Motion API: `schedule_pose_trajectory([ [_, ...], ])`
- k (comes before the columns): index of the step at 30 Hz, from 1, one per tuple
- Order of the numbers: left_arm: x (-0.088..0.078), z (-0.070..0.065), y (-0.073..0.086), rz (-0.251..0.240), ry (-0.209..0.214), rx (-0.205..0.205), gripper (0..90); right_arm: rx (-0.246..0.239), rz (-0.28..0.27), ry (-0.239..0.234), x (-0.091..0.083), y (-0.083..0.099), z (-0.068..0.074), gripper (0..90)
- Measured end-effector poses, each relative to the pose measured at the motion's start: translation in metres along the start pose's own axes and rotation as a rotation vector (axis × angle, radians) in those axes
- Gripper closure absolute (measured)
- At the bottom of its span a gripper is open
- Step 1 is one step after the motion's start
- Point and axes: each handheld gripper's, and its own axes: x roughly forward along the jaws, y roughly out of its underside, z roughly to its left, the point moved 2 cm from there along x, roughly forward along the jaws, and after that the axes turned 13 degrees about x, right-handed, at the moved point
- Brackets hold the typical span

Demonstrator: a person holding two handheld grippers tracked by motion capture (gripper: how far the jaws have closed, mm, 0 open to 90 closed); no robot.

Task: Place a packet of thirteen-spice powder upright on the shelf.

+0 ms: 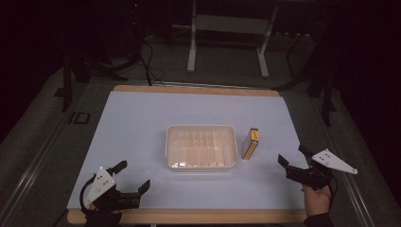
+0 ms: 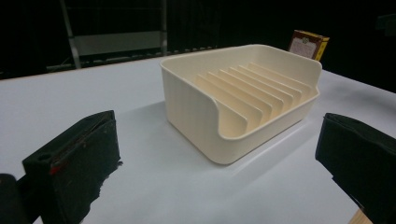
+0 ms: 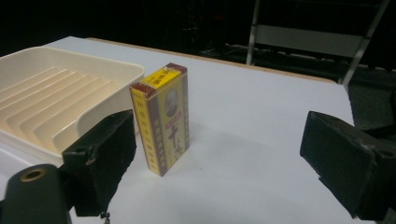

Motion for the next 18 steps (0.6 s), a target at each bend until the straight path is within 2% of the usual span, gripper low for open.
schedule_pose_trajectory([
  [5, -0.001, -0.001, 0.000, 0.001, -0.003, 0.005, 0.0, -0.005, 0.050, -0.031, 0.002, -0.003, -0.002, 10.5],
  [7, -0.002, 0.000, 0.001, 0.002, -0.003, 0.005, 0.0, -0.022, 0.067, -0.035, 0.003, -0.004, -0.005, 10.5],
  [11, -0.001, 0.000, 0.001, 0.004, -0.002, 0.003, 0.0, -0.020, 0.077, -0.031, 0.004, -0.003, -0.008, 10.5],
  [14, 0.000, 0.001, 0.001, 0.010, -0.002, 0.003, 0.0, -0.024, 0.108, -0.053, 0.007, -0.001, -0.017, 10.5],
  [16, 0.000, 0.000, 0.001, 0.011, -0.002, 0.003, 0.0, -0.031, 0.114, -0.051, 0.007, -0.001, -0.019, 10.6],
  [18, 0.001, 0.000, 0.002, 0.015, -0.002, 0.006, 0.0, -0.031, 0.123, -0.077, 0.007, -0.001, -0.024, 10.5],
])
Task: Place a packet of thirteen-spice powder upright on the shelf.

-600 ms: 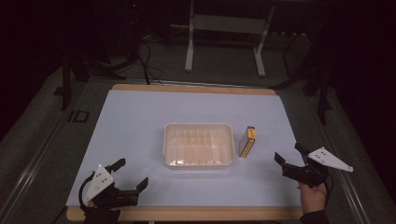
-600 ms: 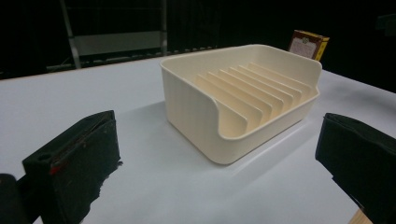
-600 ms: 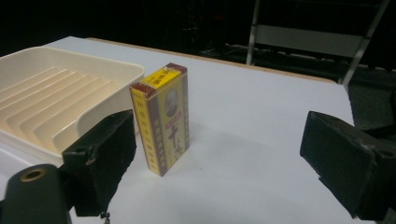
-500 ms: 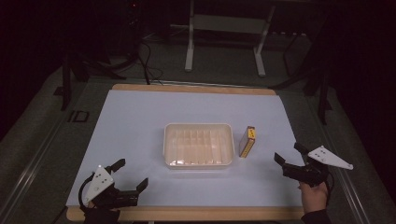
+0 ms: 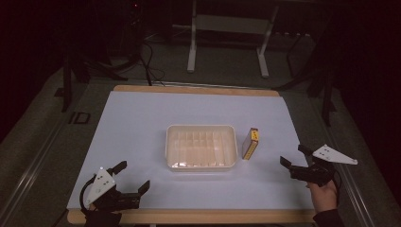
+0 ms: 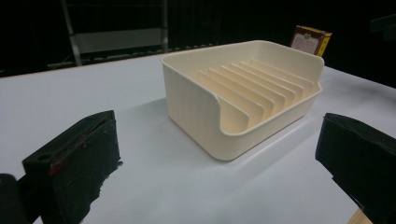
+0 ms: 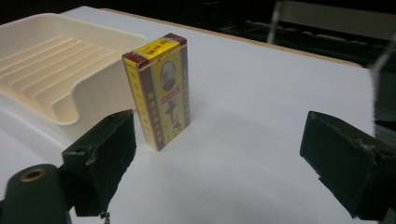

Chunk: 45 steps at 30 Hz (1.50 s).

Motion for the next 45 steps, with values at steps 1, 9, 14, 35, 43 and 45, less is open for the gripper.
schedule_pose_trajectory([
  [1, 0.000, 0.000, 0.000, 0.000, -0.001, 0.003, 0.0, -0.001, 0.018, -0.027, 0.000, 0.001, -0.007, 10.5],
  [9, 0.002, -0.001, 0.001, 0.012, 0.006, 0.016, 0.0, -0.065, 0.102, -0.191, 0.005, 0.006, -0.020, 10.5],
  [14, 0.003, -0.002, 0.001, 0.016, 0.013, 0.022, 0.0, -0.145, 0.189, -0.306, 0.012, 0.012, -0.021, 10.5],
  [35, 0.003, -0.002, 0.001, 0.016, 0.018, 0.026, 0.0, -0.330, 0.416, -0.442, 0.017, -0.001, 0.001, 12.8],
  [43, 0.003, -0.002, 0.001, 0.019, 0.020, 0.026, 0.0, -0.401, 0.481, -0.419, 0.016, -0.014, 0.012, 12.0],
  [45, 0.004, -0.002, 0.001, 0.020, 0.021, 0.028, 0.0, -0.432, 0.533, -0.419, 0.017, -0.017, 0.016, 12.0],
])
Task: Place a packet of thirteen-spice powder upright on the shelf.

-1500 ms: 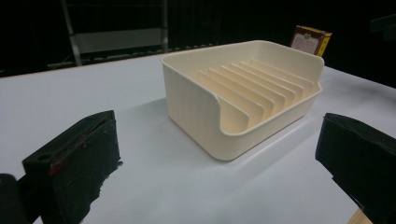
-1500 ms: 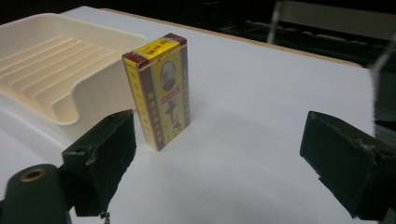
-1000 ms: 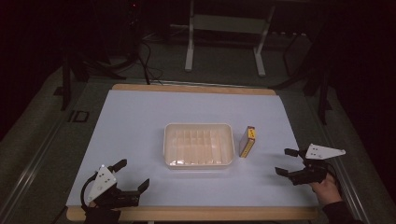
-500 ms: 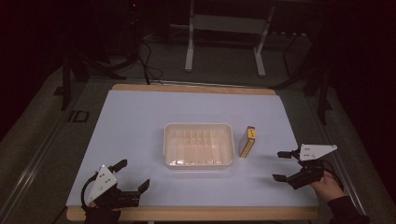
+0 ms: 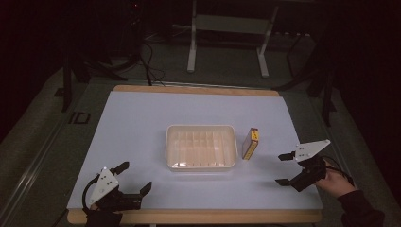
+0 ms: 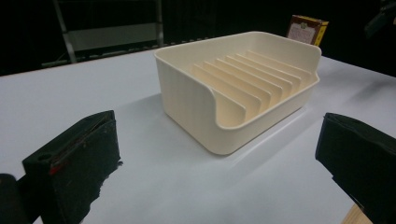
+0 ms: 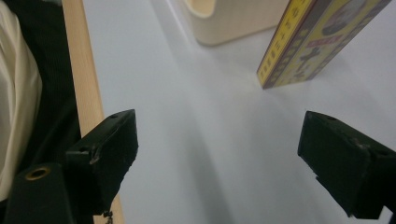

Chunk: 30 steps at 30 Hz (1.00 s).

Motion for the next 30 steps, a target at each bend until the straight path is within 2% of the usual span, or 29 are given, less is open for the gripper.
schedule_pose_trajectory([
  [1, 0.000, 0.000, 0.000, 0.002, 0.001, 0.000, 0.0, 0.000, 0.000, 0.000, 0.000, 0.000, 0.000, 12.0],
  [4, 0.001, 0.000, 0.000, 0.005, 0.003, 0.001, 0.0, -0.020, 0.064, 0.000, 0.000, -0.005, 0.003, 12.2],
  [6, 0.001, 0.000, 0.000, 0.005, 0.003, 0.002, 0.0, -0.031, 0.086, 0.008, -0.001, -0.009, 0.004, 12.2],
  [7, 0.001, 0.000, 0.000, 0.005, 0.004, 0.001, 0.0, -0.030, 0.122, 0.004, -0.002, -0.013, 0.004, 12.2],
  [8, 0.001, 0.000, 0.000, 0.005, 0.004, 0.000, 0.0, -0.030, 0.122, 0.004, -0.002, -0.013, 0.004, 12.2],
  [9, 0.001, 0.000, 0.000, 0.005, 0.004, 0.000, 0.0, -0.036, 0.165, 0.011, -0.001, -0.016, 0.005, 12.2],
  [10, 0.001, 0.000, 0.000, 0.006, 0.005, 0.000, 0.0, -0.036, 0.165, 0.011, -0.001, -0.016, 0.005, 12.2],
  [12, 0.001, 0.000, 0.000, 0.005, 0.004, -0.003, 0.0, -0.005, 0.234, 0.007, 0.002, -0.020, 0.005, 12.2],
  [14, 0.001, 0.000, 0.000, 0.006, 0.006, -0.003, 0.0, -0.031, 0.280, 0.021, 0.005, -0.021, 0.007, 12.3],
  [19, 0.001, 0.000, 0.001, 0.007, 0.008, -0.004, 0.0, -0.038, 0.411, 0.028, 0.014, -0.025, 0.010, 12.9],
  [23, 0.002, -0.001, 0.001, 0.011, 0.012, 0.001, 0.0, -0.050, 0.444, 0.031, 0.016, -0.030, 0.012, 13.5],
  [30, 0.002, -0.001, 0.001, 0.013, 0.017, 0.005, 0.0, -0.082, 0.556, 0.030, 0.024, -0.039, 0.019, 13.9],
])
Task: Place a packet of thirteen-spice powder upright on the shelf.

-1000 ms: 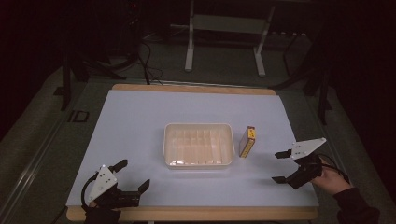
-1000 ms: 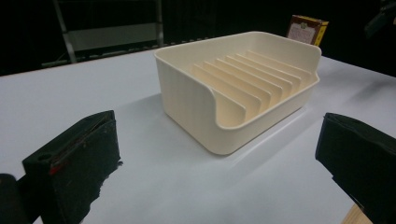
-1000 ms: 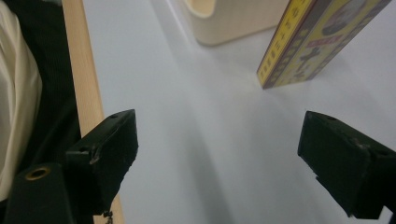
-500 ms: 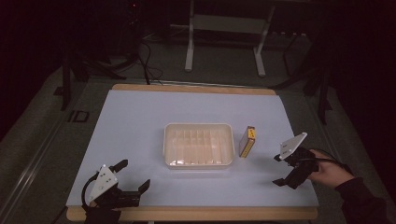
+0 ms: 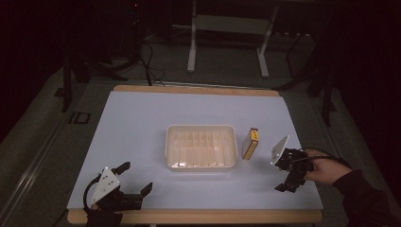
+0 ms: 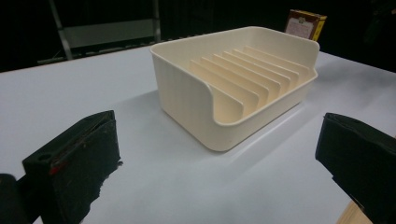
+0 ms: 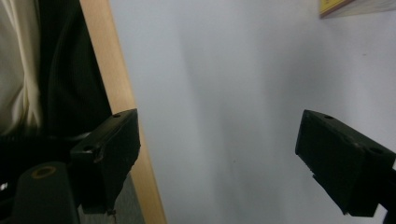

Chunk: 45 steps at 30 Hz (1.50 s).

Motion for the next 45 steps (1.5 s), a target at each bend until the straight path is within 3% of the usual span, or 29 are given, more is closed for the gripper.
schedule_pose_trajectory([
  [11, 0.001, -0.001, 0.000, 0.005, 0.011, 0.007, 0.0, -0.019, 0.169, -0.036, 0.009, -0.012, 0.004, 13.9],
  [20, 0.001, -0.001, 0.000, 0.007, 0.014, 0.010, 0.0, -0.034, 0.166, -0.045, 0.006, -0.019, 0.007, 13.0],
  [27, 0.001, -0.002, 0.000, 0.009, 0.018, 0.009, 0.0, -0.095, 0.163, -0.058, 0.003, -0.026, 0.015, 12.8],
  [31, 0.001, -0.002, 0.001, 0.011, 0.018, 0.011, 0.0, -0.150, 0.162, -0.036, 0.005, -0.032, 0.020, 13.5],
  [45, -0.001, -0.003, 0.003, 0.015, 0.016, 0.011, 0.0, -0.205, 0.138, -0.059, -0.002, -0.050, 0.029, 13.8],
])
